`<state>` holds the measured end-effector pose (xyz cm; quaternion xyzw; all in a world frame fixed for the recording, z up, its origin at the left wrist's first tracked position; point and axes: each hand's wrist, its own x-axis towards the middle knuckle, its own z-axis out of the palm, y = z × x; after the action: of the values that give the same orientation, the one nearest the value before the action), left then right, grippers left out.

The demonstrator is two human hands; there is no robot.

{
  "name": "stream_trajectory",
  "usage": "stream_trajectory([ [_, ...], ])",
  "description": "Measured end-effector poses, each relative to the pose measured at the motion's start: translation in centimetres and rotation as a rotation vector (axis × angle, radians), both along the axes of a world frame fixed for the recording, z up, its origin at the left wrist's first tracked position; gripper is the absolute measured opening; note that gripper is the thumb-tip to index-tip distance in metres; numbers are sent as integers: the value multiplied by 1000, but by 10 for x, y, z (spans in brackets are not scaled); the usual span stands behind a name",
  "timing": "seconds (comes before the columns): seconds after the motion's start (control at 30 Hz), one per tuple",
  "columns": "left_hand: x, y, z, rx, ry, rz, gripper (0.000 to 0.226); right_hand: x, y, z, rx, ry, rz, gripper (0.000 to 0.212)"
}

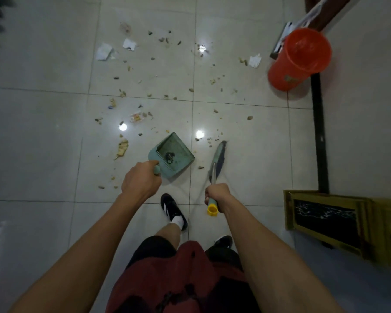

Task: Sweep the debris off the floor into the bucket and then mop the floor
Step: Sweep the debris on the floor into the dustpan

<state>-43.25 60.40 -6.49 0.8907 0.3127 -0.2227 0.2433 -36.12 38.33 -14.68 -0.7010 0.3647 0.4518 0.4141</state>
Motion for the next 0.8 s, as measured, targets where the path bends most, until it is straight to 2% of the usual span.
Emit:
stream_trajectory([
  [0.2,2,56,-6,4,-6,95,36,46,70,3,63,6,26,19],
  [0.37,8,72,-4,22,11,179,40,75,90,10,125,-6,102,14],
  [0.53,16,64,1,41,1,302,26,104,83,19,133,-41,229,13],
  [0.67,18,37,7,49,-5,422,34,127,62,29,163,-82,404,13],
  [0.8,14,3,19,97,0,544,24,146,47,42,192,-102,603,14],
])
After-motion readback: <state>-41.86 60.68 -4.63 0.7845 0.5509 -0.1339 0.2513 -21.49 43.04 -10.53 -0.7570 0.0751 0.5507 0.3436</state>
